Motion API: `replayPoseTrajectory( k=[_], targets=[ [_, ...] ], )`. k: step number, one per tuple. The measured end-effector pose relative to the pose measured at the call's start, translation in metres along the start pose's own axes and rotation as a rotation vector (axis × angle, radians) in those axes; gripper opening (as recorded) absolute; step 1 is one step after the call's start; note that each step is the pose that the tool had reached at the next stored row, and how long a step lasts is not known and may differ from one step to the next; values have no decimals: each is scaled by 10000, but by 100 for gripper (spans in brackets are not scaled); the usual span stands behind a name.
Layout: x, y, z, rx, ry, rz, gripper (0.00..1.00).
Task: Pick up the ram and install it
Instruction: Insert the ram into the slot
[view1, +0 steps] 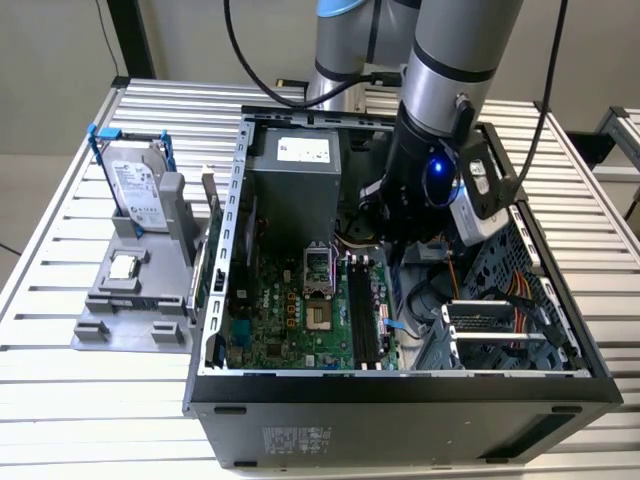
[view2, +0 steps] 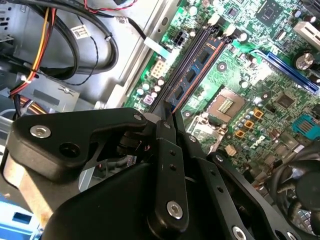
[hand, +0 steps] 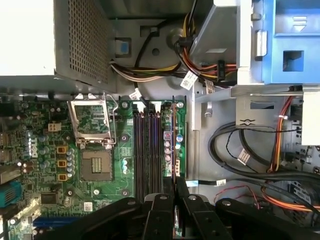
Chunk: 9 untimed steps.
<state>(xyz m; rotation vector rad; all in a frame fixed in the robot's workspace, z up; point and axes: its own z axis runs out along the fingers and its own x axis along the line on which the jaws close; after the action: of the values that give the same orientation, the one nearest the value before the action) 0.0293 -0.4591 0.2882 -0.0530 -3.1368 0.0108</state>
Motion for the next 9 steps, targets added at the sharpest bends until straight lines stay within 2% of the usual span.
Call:
replayPoseTrajectory(
  k=[9],
  targets=[
    [-1, 0, 83, 1, 0, 0, 0]
  ],
)
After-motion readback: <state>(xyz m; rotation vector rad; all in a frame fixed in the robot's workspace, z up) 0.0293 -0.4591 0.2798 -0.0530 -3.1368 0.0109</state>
